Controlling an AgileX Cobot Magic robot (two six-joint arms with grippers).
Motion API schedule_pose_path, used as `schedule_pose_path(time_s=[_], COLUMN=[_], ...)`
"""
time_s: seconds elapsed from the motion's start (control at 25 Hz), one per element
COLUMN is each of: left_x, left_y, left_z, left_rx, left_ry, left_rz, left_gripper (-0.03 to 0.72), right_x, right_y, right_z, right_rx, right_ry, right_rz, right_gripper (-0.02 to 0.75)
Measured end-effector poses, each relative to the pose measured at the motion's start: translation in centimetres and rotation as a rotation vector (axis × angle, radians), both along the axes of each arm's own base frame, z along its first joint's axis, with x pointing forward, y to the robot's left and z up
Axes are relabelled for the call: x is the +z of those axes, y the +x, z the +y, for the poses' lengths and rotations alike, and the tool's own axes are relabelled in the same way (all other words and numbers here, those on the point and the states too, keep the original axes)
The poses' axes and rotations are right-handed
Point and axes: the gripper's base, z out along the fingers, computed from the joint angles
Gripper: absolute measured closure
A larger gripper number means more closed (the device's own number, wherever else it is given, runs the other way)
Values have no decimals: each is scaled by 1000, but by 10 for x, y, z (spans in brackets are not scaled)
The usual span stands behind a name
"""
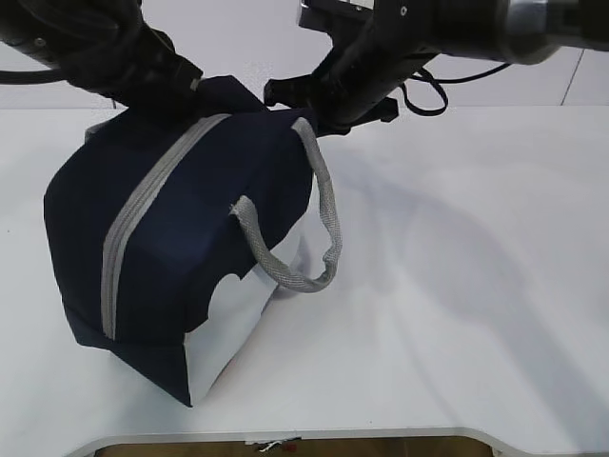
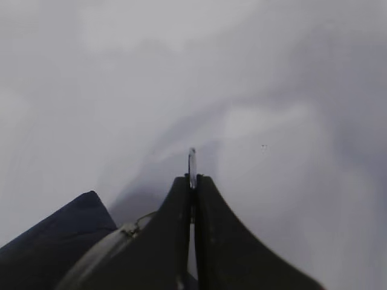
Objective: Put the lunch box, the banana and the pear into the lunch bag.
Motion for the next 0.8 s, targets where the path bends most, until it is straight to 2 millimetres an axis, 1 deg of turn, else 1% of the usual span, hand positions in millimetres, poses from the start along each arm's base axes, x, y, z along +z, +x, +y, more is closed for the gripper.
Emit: schedule_pose_path(time_s=[0.32,0.72,0.8], left_x=[0,0,0], left_y=[-1,-1,-1], left_z=[1,1,1], left_rx=[-3,-3,-3], left_ry=[13,14,14], left_rz=[2,3,3], left_gripper=[691,691,691], right_x=[-15,-16,-16], right_y=[2,1,1], right_z=[3,2,2], right_rx=[-5,-2,-2], right_ry=[14,8,8], right_rz=[55,70,71], right_gripper=[725,725,715])
